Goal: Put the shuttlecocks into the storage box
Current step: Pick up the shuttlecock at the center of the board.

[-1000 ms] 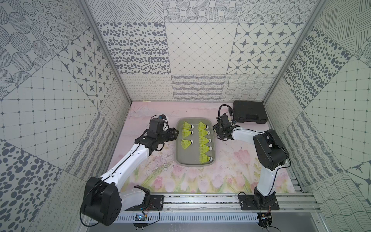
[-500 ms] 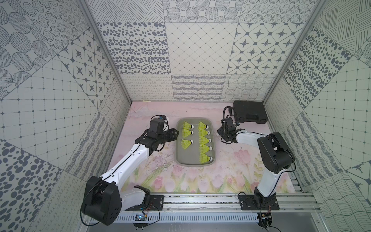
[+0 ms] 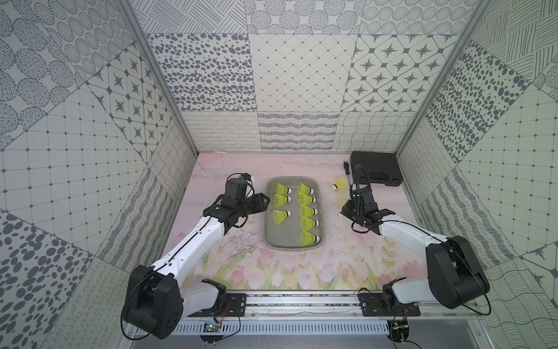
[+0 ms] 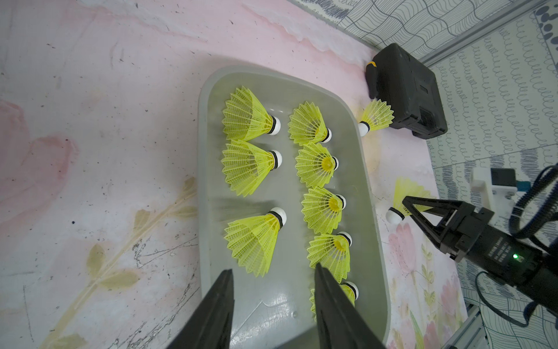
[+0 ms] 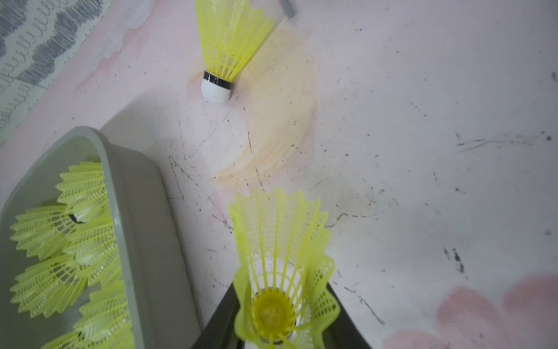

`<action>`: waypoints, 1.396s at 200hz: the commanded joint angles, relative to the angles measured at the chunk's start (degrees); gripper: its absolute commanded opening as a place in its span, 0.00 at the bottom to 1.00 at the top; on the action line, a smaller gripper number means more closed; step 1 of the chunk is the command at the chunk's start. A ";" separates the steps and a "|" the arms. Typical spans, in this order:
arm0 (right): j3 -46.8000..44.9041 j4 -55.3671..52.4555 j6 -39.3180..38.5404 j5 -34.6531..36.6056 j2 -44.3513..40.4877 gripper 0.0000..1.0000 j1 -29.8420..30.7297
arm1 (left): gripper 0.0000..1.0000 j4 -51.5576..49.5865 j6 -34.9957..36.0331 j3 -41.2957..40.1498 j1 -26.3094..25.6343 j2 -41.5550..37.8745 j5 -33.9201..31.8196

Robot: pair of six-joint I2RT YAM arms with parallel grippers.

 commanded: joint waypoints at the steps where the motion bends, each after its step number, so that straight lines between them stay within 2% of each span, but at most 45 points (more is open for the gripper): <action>1: -1.11 -5.41 -9.73 -4.29 -3.63 0.37 -0.97 | 0.46 0.90 -0.11 -0.14 0.16 -0.05 2.02; 50: 1.97 -15.54 -17.03 -12.63 -1.93 0.37 -2.26 | 0.46 1.53 -0.80 -0.71 0.15 0.06 2.59; 104: 4.48 -21.34 -19.87 -10.19 2.13 0.41 -2.15 | 0.46 2.47 -0.92 -0.75 0.13 1.21 3.86; 157: 3.65 -20.77 -20.13 -8.24 -0.15 0.60 -1.30 | 0.46 2.97 -0.98 -0.41 0.12 2.35 4.62; 205: 0.40 -19.23 -13.86 -2.16 -3.49 0.68 1.68 | 0.46 3.31 -1.09 -0.38 0.13 2.62 5.12; 247: -5.11 -15.58 -4.30 7.30 -7.47 0.68 5.84 | 0.46 3.42 -1.09 -0.49 0.13 2.73 5.37; 279: -8.45 -9.80 -1.31 8.16 -7.14 0.63 7.63 | 0.46 3.64 -1.08 -0.48 0.16 2.90 5.36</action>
